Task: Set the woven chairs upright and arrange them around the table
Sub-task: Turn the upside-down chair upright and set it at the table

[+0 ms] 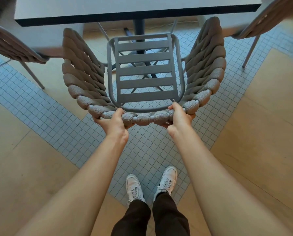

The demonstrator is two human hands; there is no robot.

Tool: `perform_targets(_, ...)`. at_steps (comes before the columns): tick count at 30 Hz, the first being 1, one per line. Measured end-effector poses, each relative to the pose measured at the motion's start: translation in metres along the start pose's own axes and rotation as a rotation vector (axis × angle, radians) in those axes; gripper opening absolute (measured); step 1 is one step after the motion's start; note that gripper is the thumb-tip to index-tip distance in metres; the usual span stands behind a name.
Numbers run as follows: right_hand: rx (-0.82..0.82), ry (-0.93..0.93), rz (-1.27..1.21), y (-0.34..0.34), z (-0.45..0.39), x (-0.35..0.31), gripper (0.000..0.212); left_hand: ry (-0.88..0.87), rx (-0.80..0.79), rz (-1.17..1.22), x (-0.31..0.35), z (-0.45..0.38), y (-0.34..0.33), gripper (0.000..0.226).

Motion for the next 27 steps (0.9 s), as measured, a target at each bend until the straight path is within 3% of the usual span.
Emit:
perform_targets(2,-0.018,-0.009,0.13,0.005,0.003,0.0,0.065,-0.017,-0.008,-0.129,0.002,0.002,0.006,0.086)
perform_targets(5,-0.047,0.044,0.545,0.019,0.014,-0.004,0.056,-0.107,0.001,-0.407,0.009,0.017,0.02,0.09)
perform_targets(9,-0.153,0.328,1.079,0.037,0.046,-0.019,0.085,-0.22,-0.014,-0.782,0.019,0.051,0.031,0.09)
perform_targets(14,-0.239,0.591,1.808,0.075,0.087,-0.036,0.097,-0.44,-0.272,-1.364,0.002,0.109,0.034,0.084)
perform_targets(18,-0.202,0.68,1.886,0.102,0.111,-0.06,0.095,-0.719,-0.514,-1.68,-0.009,0.147,0.017,0.077)
perform_targets(22,-0.167,0.71,1.878,0.129,0.122,-0.088,0.095,-1.024,-0.642,-1.852,-0.016,0.185,-0.009,0.069)
perform_targets(27,-0.135,0.713,1.859,0.159,0.114,-0.129,0.09,-1.135,-0.738,-1.895,-0.031,0.212,-0.054,0.06)
Point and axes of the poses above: each hand's wrist, its own z-axis away from the middle knuckle, its own y-axis out of the back of the hand, x = y × z, the point moved 5 cm from there along -z, towards the middle knuckle, and after that the axes turned 6 degrees about y, right-handed, at the moved point
